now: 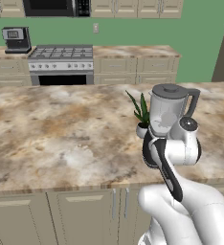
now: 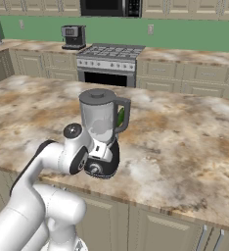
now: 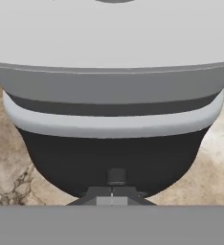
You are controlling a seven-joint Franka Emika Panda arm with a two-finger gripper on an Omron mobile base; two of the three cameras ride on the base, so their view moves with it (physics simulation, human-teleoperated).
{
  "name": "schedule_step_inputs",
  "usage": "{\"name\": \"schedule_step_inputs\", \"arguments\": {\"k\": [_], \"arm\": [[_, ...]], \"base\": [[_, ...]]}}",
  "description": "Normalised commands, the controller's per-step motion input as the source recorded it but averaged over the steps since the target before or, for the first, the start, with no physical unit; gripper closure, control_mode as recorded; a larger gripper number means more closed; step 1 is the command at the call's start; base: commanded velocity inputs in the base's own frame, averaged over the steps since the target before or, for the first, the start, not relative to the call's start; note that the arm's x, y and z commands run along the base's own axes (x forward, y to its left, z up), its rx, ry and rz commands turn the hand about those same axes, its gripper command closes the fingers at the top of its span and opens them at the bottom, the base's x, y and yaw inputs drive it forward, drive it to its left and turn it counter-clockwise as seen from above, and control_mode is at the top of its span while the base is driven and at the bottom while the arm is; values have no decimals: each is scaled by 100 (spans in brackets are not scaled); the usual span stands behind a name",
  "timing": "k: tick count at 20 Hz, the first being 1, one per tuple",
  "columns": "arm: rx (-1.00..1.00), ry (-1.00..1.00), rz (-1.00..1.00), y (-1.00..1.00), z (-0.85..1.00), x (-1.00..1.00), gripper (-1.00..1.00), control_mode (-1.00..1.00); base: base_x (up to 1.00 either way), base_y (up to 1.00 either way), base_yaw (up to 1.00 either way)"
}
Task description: Grab the onion and garlic from the fridge, place them in the blender, close the lid, and turn on the blender to create a marinade.
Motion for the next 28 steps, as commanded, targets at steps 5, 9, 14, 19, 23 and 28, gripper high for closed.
{"name": "schedule_step_inputs", "arguments": {"k": [5, 9, 14, 19, 23, 28], "arm": [[0, 0, 0, 0, -3, 0, 100, -100], [0, 0, 0, 0, -2, 0, 100, -100], [0, 0, 0, 0, 0, 5, 100, -100], [0, 0, 0, 0, 0, 7, 100, -100], [0, 0, 0, 0, -20, -5, 100, -100], [0, 0, 0, -3, -3, 0, 100, -100]], "base": [[0, 0, 0], [0, 0, 0], [0, 0, 0], [0, 0, 0], [0, 0, 0], [0, 0, 0]]}}
